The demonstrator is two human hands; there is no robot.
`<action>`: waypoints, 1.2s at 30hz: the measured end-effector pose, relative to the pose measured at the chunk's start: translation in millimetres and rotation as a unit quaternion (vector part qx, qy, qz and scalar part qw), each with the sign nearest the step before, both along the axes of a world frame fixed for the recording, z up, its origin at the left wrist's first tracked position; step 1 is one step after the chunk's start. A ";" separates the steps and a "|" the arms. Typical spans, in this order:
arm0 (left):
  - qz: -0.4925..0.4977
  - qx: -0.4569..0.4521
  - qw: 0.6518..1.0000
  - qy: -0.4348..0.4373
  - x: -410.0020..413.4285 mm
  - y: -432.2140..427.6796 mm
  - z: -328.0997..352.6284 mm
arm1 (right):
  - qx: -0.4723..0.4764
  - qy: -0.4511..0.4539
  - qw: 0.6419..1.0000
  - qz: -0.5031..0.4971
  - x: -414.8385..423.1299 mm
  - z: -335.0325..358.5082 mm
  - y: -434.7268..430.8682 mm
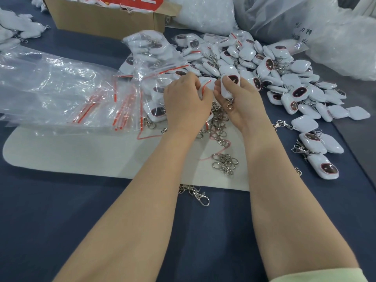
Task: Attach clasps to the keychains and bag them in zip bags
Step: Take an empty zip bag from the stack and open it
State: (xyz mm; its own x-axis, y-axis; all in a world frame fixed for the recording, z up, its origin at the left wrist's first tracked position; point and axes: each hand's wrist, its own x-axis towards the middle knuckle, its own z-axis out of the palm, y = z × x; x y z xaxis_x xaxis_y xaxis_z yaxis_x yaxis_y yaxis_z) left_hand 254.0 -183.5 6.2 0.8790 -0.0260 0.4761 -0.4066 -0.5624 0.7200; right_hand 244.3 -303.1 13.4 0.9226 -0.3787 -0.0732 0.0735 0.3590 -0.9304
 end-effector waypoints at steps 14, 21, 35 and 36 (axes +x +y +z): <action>0.000 0.007 1.000 0.001 0.0 0.0 -0.1 | 0.095 -0.035 0.995 0.005 -1.3 6.4 6.9; -0.001 0.004 1.000 -0.003 -0.1 0.3 -0.2 | -0.021 -0.040 0.998 0.040 -3.5 4.3 6.4; -0.001 0.009 1.000 0.001 -0.1 0.0 1.1 | -0.037 -0.040 0.998 0.032 -4.7 5.9 9.6; 0.000 0.009 1.000 0.001 0.0 0.1 1.1 | -0.051 -0.041 0.997 0.038 -5.2 5.8 8.8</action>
